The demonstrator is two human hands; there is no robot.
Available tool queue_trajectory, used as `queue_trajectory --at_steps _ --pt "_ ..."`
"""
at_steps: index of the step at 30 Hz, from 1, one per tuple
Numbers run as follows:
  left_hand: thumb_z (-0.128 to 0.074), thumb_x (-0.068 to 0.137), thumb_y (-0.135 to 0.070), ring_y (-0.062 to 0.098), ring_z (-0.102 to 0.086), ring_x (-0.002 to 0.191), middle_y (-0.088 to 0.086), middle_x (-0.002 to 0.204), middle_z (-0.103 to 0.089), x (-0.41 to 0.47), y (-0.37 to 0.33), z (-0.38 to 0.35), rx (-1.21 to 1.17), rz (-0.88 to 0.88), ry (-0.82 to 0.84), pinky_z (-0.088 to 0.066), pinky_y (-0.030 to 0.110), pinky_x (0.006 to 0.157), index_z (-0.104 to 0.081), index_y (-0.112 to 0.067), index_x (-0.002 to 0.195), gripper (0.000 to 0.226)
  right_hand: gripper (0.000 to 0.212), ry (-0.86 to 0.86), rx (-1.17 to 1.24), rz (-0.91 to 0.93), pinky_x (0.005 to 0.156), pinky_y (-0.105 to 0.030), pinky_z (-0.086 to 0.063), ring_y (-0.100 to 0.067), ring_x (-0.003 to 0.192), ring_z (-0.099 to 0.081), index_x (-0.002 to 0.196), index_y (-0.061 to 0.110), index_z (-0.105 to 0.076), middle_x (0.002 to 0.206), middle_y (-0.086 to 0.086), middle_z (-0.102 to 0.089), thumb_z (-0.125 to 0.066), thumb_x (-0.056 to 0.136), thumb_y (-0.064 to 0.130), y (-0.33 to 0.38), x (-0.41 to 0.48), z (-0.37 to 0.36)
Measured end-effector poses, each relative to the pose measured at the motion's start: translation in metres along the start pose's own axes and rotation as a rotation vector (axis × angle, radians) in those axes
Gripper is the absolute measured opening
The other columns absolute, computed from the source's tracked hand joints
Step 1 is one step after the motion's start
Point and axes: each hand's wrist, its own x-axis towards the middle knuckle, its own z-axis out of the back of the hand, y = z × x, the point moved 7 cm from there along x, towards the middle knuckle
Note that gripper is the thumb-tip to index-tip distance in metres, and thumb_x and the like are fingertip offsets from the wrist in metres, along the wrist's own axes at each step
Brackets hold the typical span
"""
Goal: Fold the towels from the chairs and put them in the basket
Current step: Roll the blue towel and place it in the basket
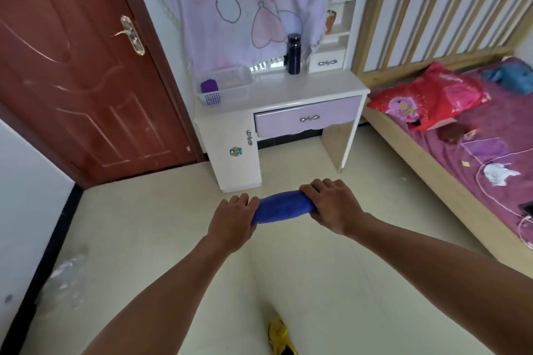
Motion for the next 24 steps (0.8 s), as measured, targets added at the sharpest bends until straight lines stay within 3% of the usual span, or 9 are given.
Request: queue_trajectory --at_steps 11,20,24 --pt "-0.052 0.089 -0.029 0.023 -0.056 0.101 0.003 0.117 -0.058 0.205 0.116 0.027 -0.004 0.022 -0.019 -0.042 0.031 0.083 -0.046 -0.019 0.125 0.038 0.043 -0.052 0.012 -0.06 0.069 -0.036 -0.048 -0.027 0.076 -0.062 0.112 0.018 -0.064 0.091 -0.003 -0.067 -0.071 0.07 0.028 -0.085 0.216 0.023" --pt "-0.053 0.089 -0.028 0.019 -0.058 0.087 0.001 0.107 -0.06 0.349 0.214 0.002 -0.077 0.169 -0.019 -0.037 0.026 0.07 -0.048 -0.018 0.118 0.03 0.043 -0.103 0.079 0.113 0.073 -0.038 -0.049 -0.027 0.08 -0.063 0.113 0.019 -0.063 0.095 -0.003 -0.067 -0.071 0.071 0.025 -0.142 0.417 -0.002" --pt "-0.055 0.09 -0.029 0.017 -0.059 0.089 0.0 0.11 -0.06 0.412 0.257 -0.003 -0.152 0.272 -0.01 -0.045 0.026 0.074 -0.048 -0.019 0.121 0.034 0.041 -0.101 0.109 0.196 0.074 -0.036 -0.048 -0.024 0.081 -0.063 0.114 0.02 -0.061 0.098 -0.003 -0.067 -0.069 0.073 0.027 -0.166 0.509 -0.009"
